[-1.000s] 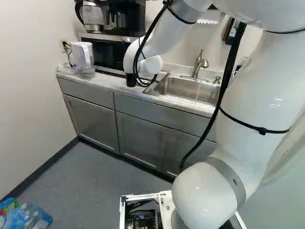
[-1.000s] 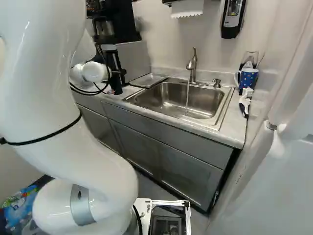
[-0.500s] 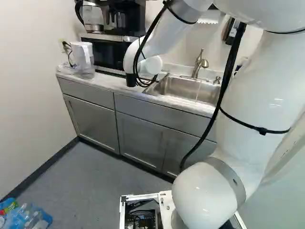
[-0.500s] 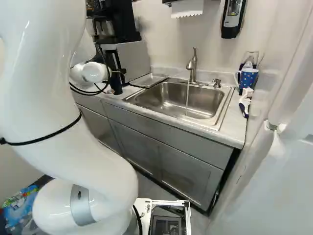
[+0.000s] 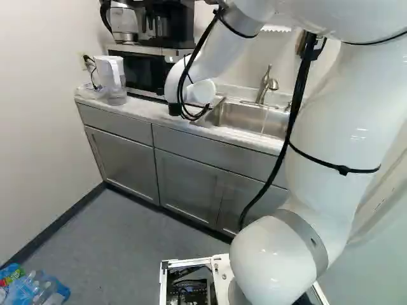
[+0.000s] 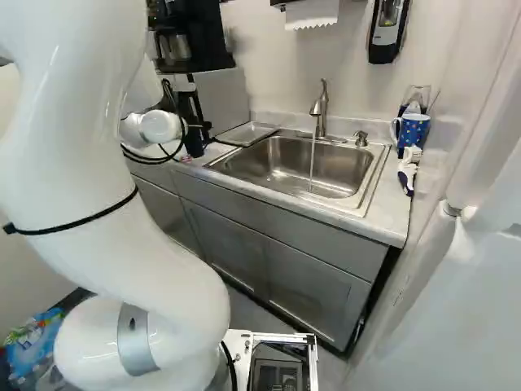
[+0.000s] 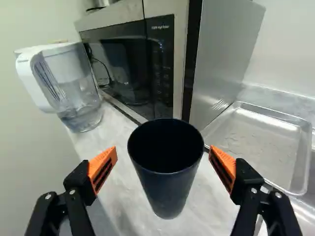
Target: Rinse the cup and place it in the tray
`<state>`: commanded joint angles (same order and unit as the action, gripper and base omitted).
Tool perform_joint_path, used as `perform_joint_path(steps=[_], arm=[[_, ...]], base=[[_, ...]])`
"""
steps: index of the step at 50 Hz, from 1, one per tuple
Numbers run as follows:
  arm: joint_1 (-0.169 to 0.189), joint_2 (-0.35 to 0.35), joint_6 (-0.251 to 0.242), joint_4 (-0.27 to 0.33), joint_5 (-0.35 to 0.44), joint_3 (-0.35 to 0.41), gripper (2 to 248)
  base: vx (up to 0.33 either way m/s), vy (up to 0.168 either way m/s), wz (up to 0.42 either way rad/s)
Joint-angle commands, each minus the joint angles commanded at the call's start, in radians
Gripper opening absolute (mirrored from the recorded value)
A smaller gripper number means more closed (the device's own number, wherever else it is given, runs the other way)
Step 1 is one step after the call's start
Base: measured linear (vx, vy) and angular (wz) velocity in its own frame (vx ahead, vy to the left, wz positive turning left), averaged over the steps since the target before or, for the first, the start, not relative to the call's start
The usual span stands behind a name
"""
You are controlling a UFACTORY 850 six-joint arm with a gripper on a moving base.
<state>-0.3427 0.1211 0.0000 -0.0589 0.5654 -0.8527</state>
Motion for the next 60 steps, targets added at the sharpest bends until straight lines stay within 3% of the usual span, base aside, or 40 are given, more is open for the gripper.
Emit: perform_joint_path(steps=[33,34,39,40,44,45,49,50,60], arm=[[0.0,0.027,0.0,0.0,0.0,0.007,247],[0.0,0.027,0.0,0.0,0.0,0.007,216],[0.0,0.027,0.0,0.0,0.0,0.007,216],[0.0,0.027,0.0,0.0,0.0,0.007,178],[0.0,0.027,0.0,0.0,0.0,0.007,178],[0.0,0.027,0.0,0.0,0.0,0.007,140],[0.0,0.027,0.0,0.0,0.0,0.007,140],[0.0,0.027,0.0,0.0,0.0,0.007,126],[0.0,0.025,0.0,0.0,0.0,0.006,126]], base=[[0.0,0.0,0.0],[0.0,0.0,0.0],[0.0,0.0,0.0],[0.0,0.0,0.0],[0.0,0.0,0.0],[0.0,0.0,0.0],[0.0,0.0,0.0],[0.0,0.0,0.0],[0.0,0.0,0.0]])
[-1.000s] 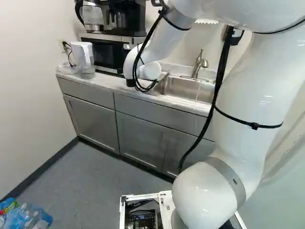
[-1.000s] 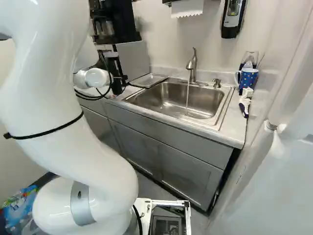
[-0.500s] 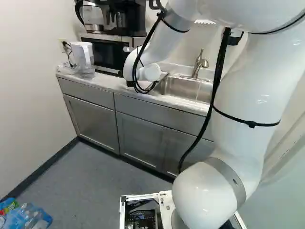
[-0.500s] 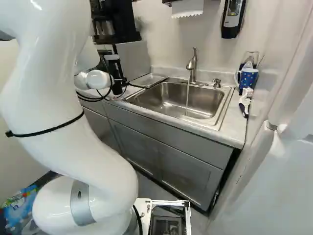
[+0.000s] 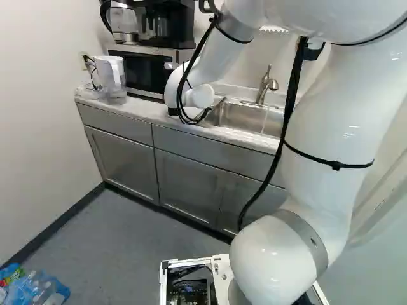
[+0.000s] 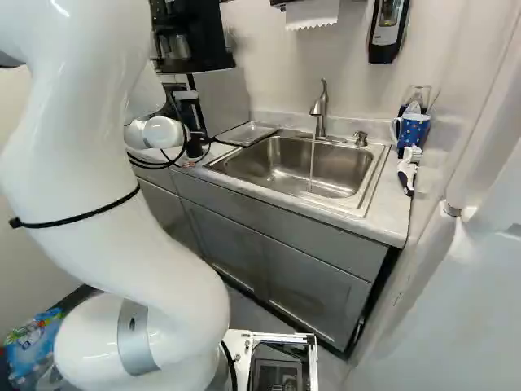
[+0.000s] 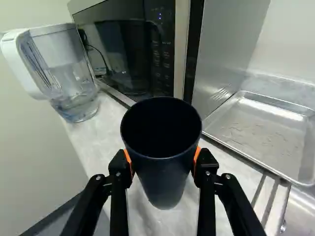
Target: Rinse the cup and place it in the tray
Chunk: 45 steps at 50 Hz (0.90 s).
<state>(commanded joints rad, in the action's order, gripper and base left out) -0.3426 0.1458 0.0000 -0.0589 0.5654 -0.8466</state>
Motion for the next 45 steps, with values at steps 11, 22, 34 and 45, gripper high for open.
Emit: perform_joint_path(steps=[11,22,34,45], arm=[[0.01,-0.009,0.0,0.0,0.0,-0.012,126],[0.039,-0.006,0.0,0.0,0.0,-0.039,126],[0.074,-0.007,0.0,0.0,0.0,-0.064,126],[0.107,-0.012,0.0,0.0,0.0,-0.083,126]], base=[[0.0,0.0,0.0],[0.0,0.0,0.0],[0.0,0.0,0.0],[0.0,0.0,0.0]])
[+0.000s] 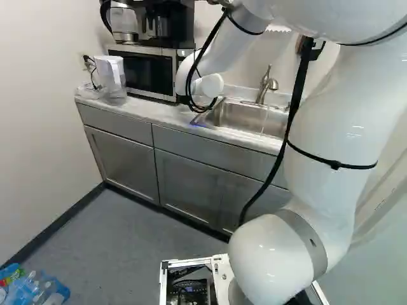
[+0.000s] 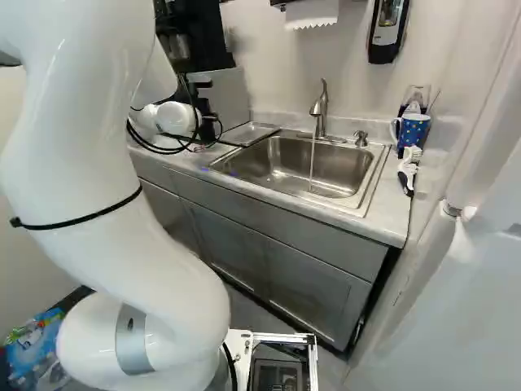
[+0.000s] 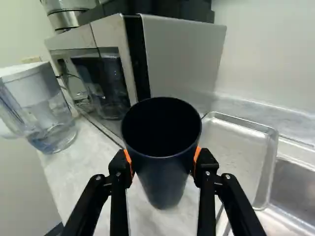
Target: Rinse the cup and place it in the tray
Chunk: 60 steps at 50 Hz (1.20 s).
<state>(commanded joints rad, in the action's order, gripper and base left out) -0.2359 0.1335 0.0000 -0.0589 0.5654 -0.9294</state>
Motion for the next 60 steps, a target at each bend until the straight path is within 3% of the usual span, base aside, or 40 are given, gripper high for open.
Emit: perform_joint_path(steps=[24,60], arm=[[0.07,-0.01,0.0,0.0,0.0,-0.041,126],[0.169,-0.031,0.0,0.0,0.0,-0.019,126]], base=[[0.0,0.0,0.0],[0.0,0.0,0.0]])
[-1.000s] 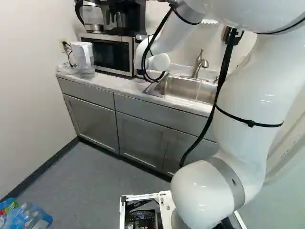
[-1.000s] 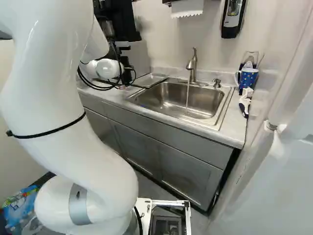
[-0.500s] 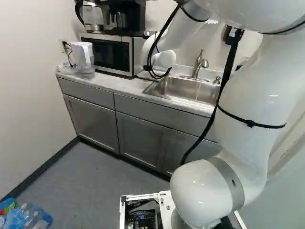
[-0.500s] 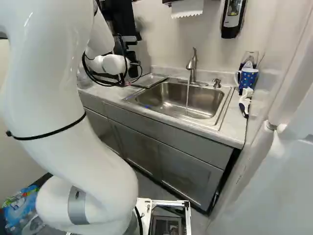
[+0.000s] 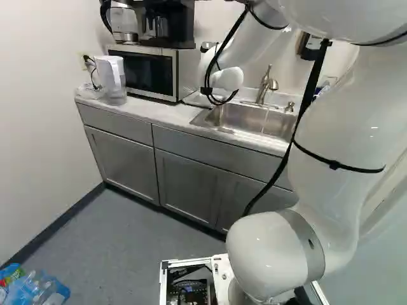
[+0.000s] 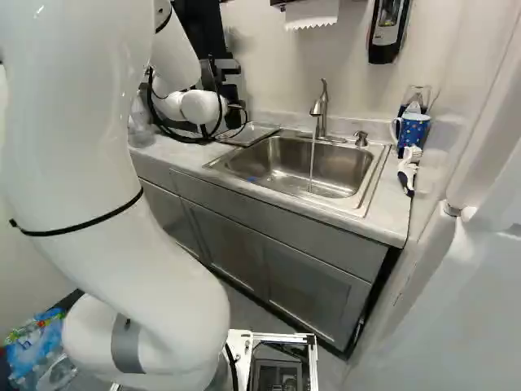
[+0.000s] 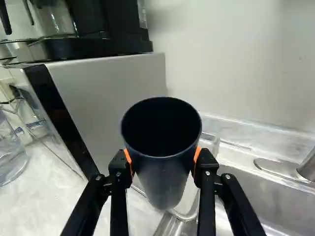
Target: Rinse the cup and place it in the tray
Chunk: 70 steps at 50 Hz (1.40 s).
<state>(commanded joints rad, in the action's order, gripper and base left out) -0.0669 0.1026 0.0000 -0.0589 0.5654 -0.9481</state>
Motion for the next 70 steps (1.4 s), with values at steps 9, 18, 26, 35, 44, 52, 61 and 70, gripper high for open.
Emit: perform_joint_path(steps=[9,18,26,35,44,52,61,70], arm=[[0.025,-0.007,0.0,0.0,0.0,0.007,126],[0.05,-0.018,0.0,0.0,0.0,0.019,126],[0.073,-0.031,0.0,0.0,0.0,0.032,126],[0.098,-0.046,0.0,0.0,0.0,0.048,126],[0.125,-0.062,0.0,0.0,0.0,0.064,126],[0.148,-0.071,0.0,0.0,0.0,0.083,126],[0.175,-0.077,0.0,0.0,0.0,0.106,126],[0.203,-0.079,0.0,0.0,0.0,0.128,126]], base=[[0.0,0.0,0.0],[0.0,0.0,0.0],[0.0,0.0,0.0],[0.0,0.0,0.0],[0.0,0.0,0.0],[0.0,0.0,0.0],[0.0,0.0,0.0],[0.0,0.0,0.0]])
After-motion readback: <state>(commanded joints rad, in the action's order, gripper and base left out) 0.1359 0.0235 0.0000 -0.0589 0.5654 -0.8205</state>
